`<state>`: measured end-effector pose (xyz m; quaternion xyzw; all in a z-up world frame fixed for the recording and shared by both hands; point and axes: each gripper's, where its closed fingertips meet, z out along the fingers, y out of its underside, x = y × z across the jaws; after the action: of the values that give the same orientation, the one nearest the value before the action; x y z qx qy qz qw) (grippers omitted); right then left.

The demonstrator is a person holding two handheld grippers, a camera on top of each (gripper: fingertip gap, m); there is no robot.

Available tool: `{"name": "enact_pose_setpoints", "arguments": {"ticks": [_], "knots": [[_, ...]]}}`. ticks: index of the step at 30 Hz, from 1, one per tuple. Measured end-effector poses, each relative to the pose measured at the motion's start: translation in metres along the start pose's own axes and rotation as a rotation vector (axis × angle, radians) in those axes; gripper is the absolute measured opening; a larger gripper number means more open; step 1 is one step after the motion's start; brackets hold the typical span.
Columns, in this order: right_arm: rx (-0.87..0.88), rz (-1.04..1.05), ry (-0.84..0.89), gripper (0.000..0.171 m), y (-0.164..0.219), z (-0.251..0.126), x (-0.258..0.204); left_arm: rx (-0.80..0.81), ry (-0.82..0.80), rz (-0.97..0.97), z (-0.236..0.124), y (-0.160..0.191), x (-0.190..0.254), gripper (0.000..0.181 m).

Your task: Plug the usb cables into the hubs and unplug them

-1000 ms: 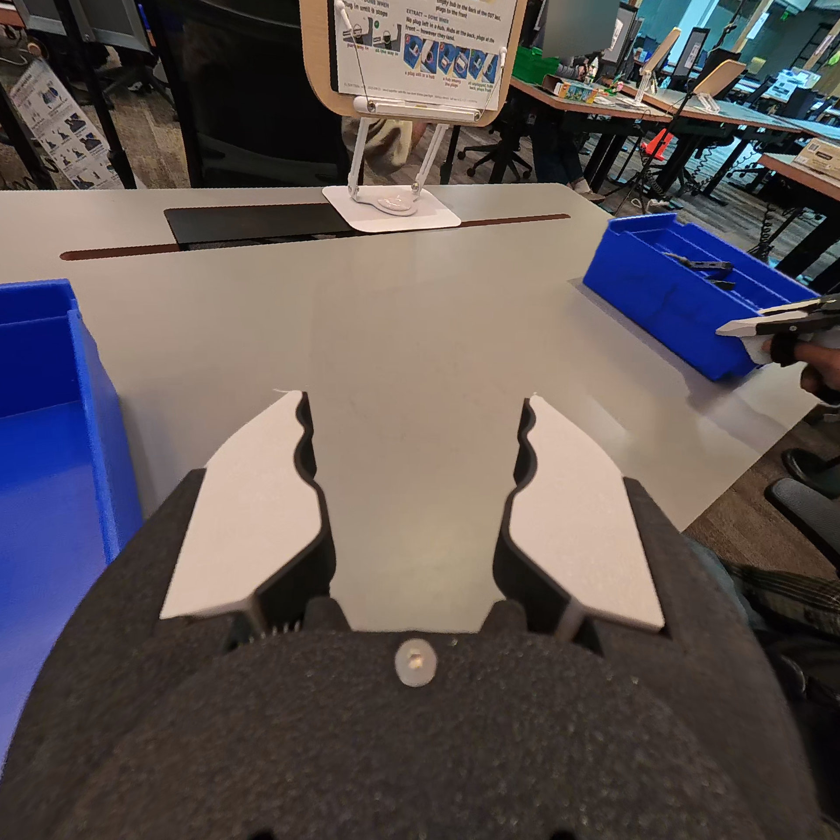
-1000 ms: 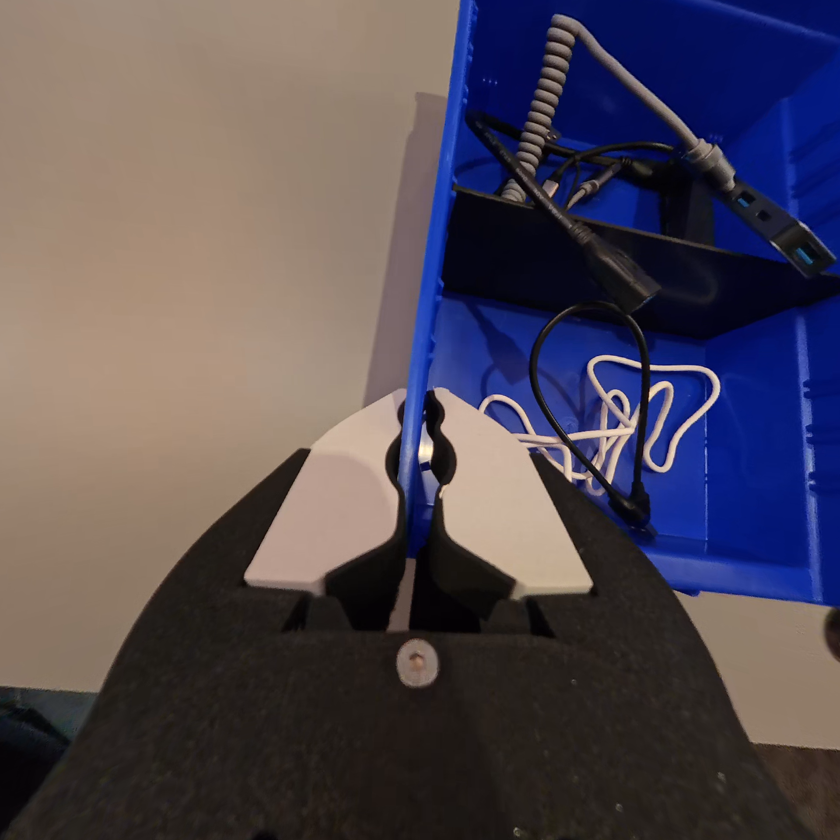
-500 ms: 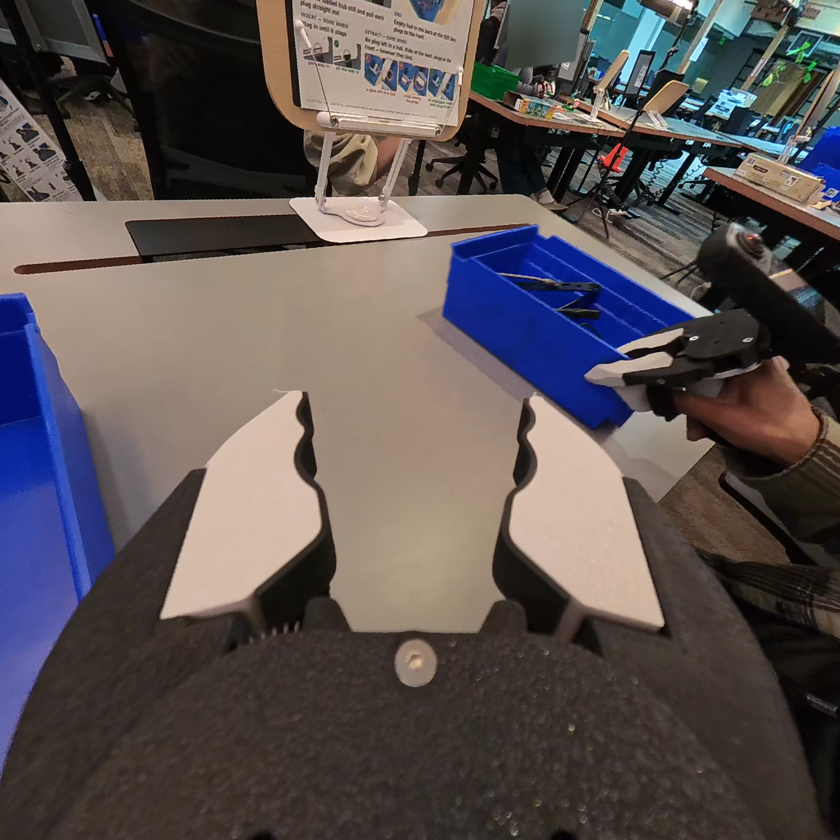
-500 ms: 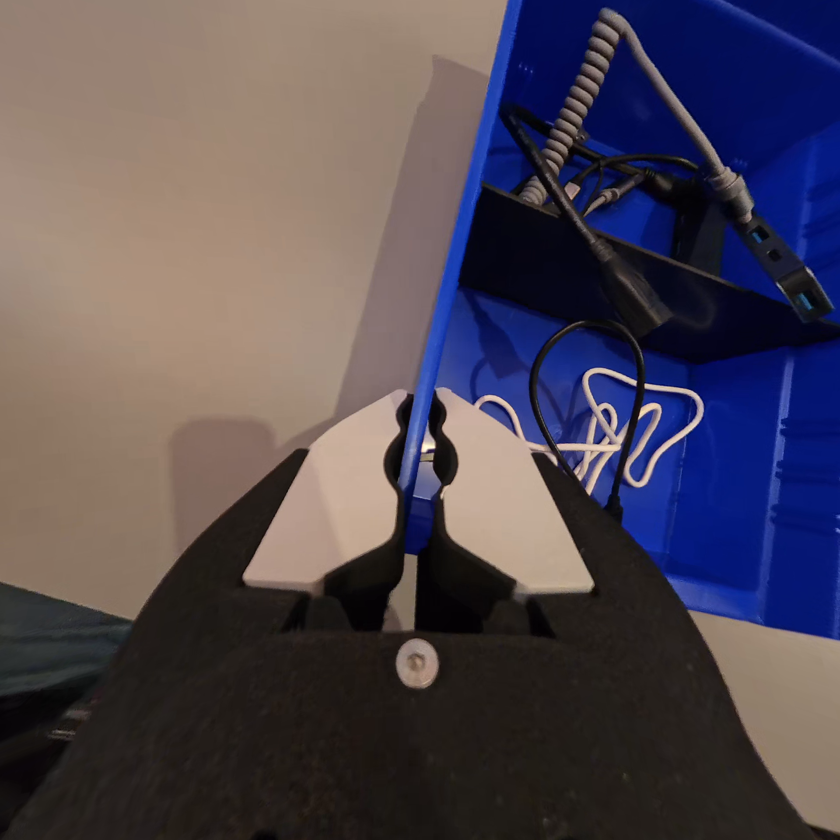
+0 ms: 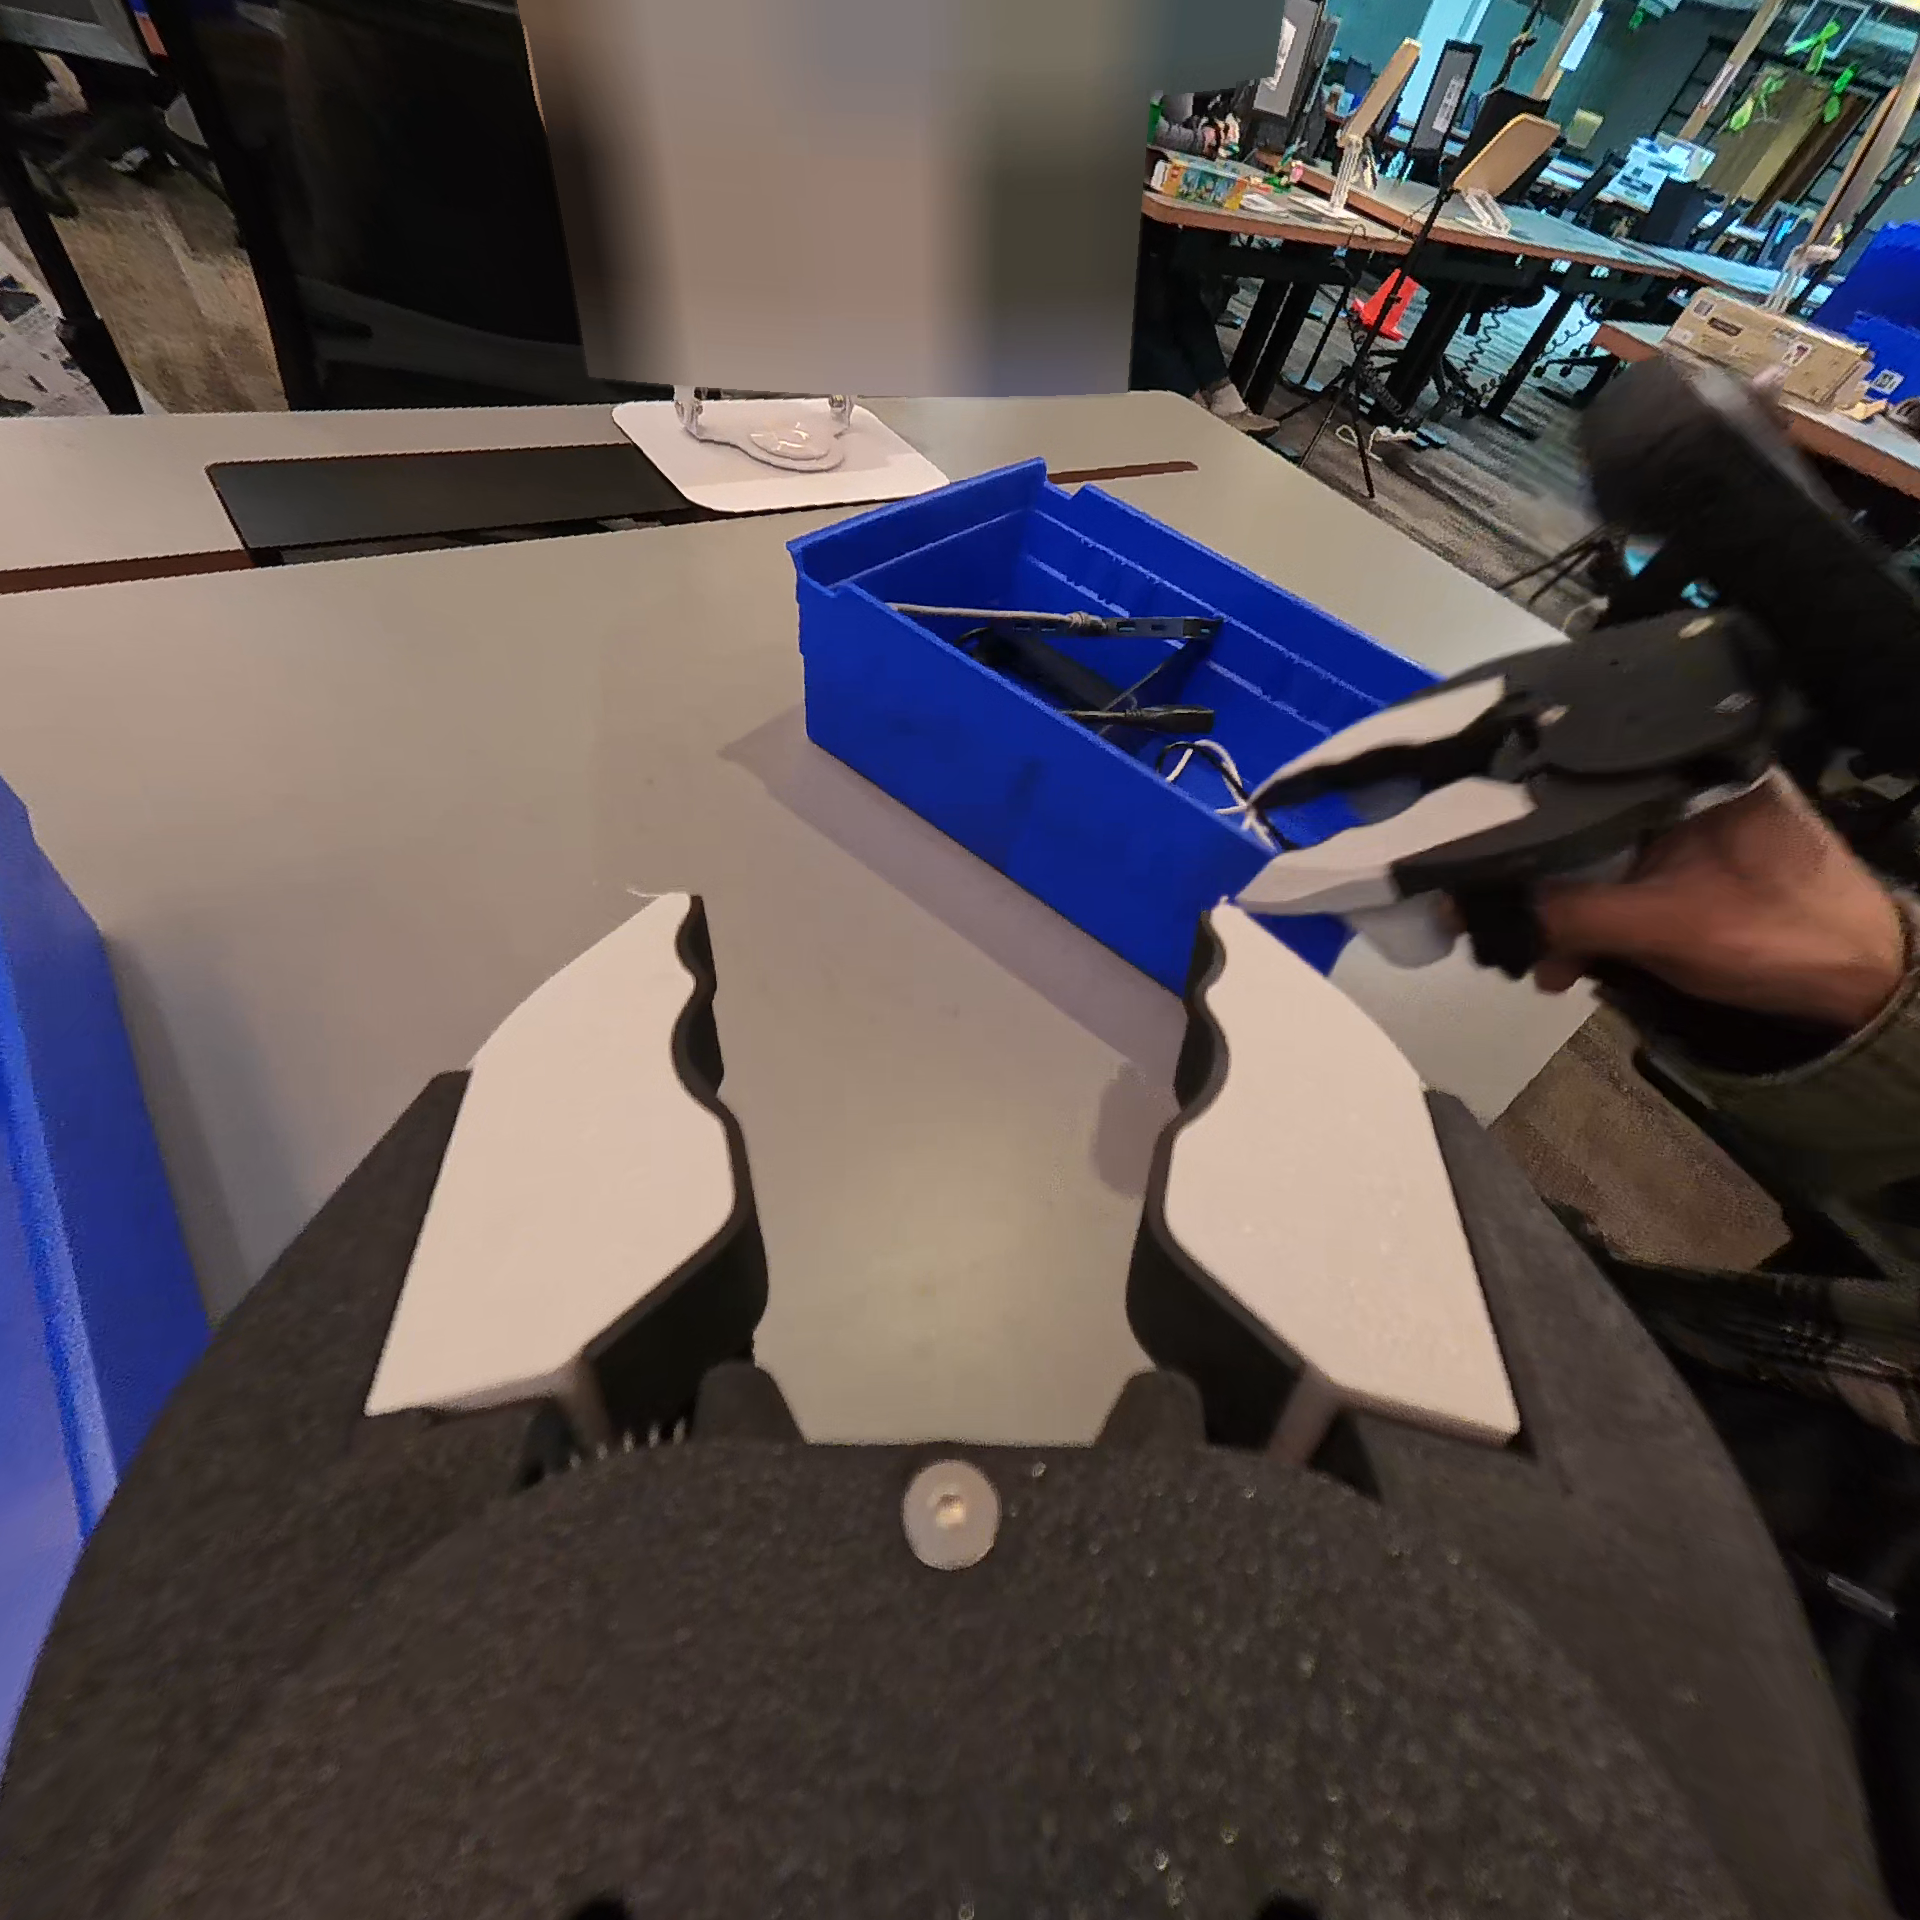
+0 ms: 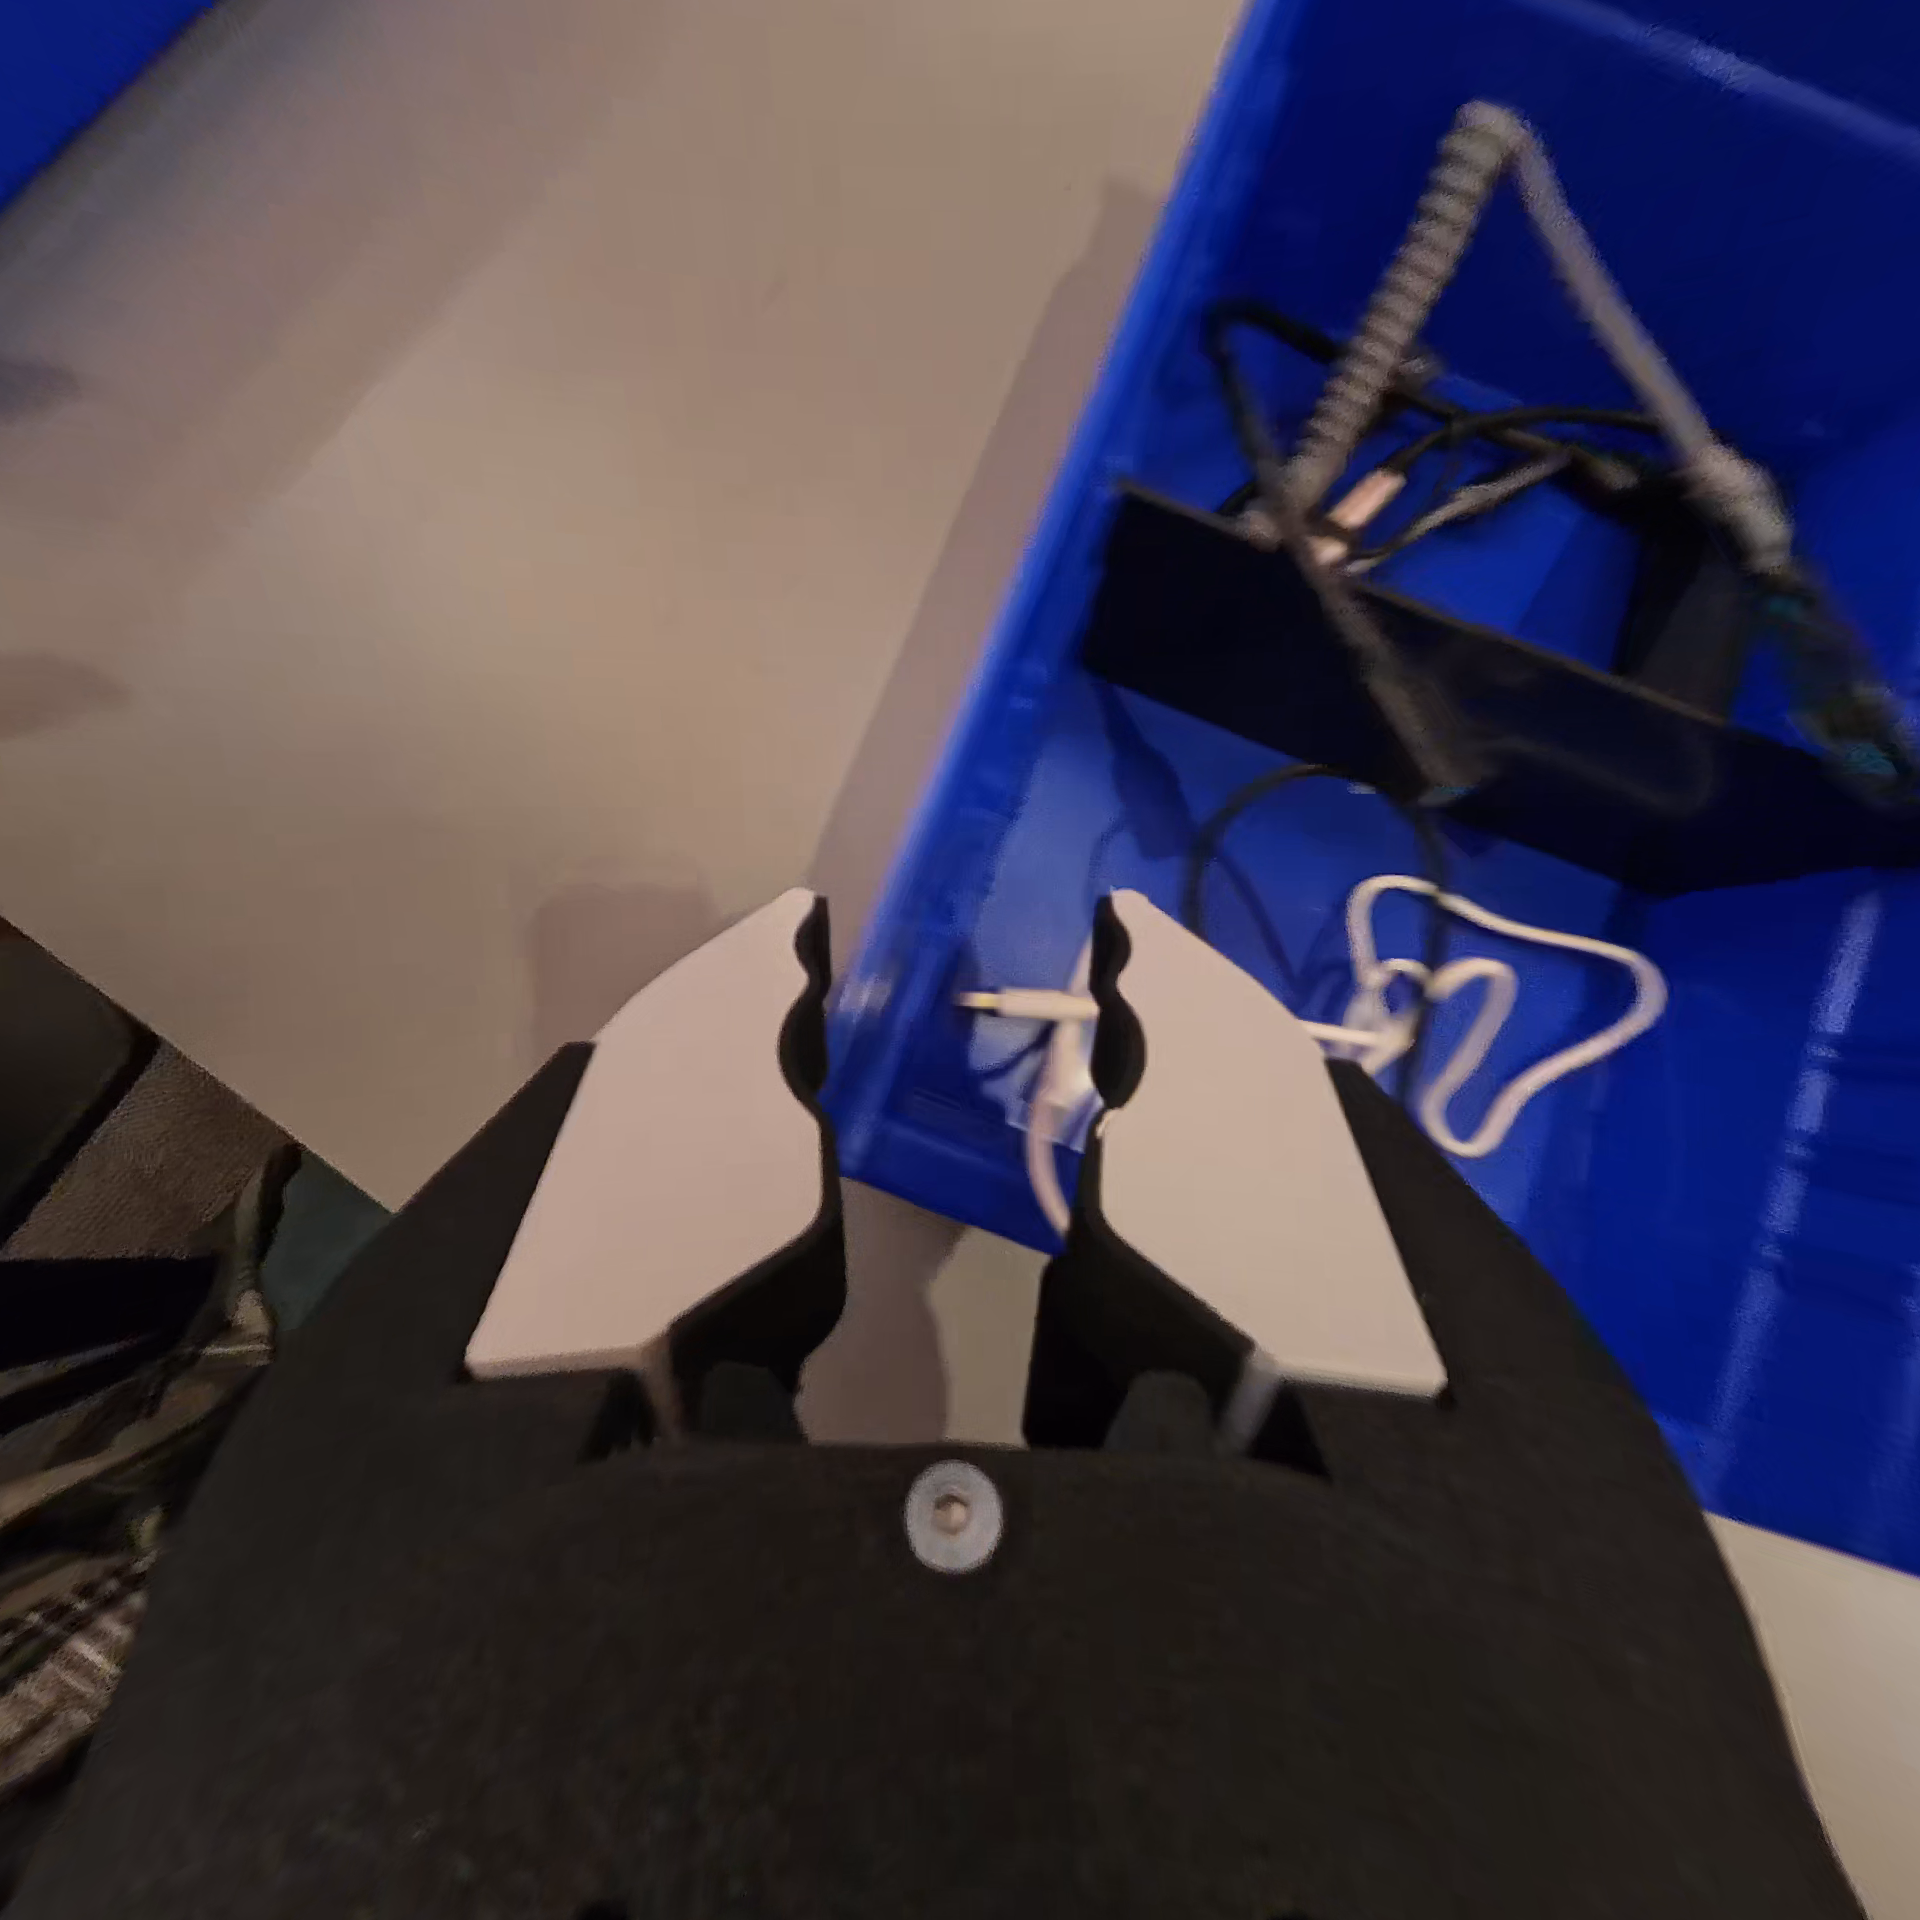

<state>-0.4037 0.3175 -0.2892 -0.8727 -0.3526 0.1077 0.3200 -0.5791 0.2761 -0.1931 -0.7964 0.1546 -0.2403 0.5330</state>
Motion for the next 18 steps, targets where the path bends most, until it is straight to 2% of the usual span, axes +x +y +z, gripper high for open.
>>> {"name": "enact_pose_setpoints", "arguments": {"ticks": [1,2,6,8,11,15,18], "knots": [[0.027,0.004,-0.016,0.061,0.0,-0.009,0.011,-0.006,-0.002,0.002,0.002,0.002,-0.001,0.086],[0.034,0.025,-0.048,0.065,0.004,-0.019,0.022,-0.01,-0.004,0.004,0.003,0.003,-0.001,0.086],[0.123,0.081,-0.087,0.054,0.026,-0.057,0.082,-0.02,-0.032,0.015,0.005,0.003,-0.004,0.087],[0.18,0.132,-0.147,0.06,0.034,-0.078,0.102,-0.016,-0.053,0.021,0.005,0.001,-0.006,0.087],[0.24,0.103,-0.089,0.061,0.045,-0.1,0.156,-0.009,-0.092,0.016,0.003,-0.002,-0.011,0.087],[0.196,0.144,-0.081,0.065,0.055,-0.087,0.226,-0.02,-0.126,-0.014,0.004,-0.002,-0.018,0.087],[0.142,0.158,-0.164,0.064,0.054,-0.063,0.239,-0.042,-0.15,-0.006,0.006,-0.005,-0.017,0.087]]}}
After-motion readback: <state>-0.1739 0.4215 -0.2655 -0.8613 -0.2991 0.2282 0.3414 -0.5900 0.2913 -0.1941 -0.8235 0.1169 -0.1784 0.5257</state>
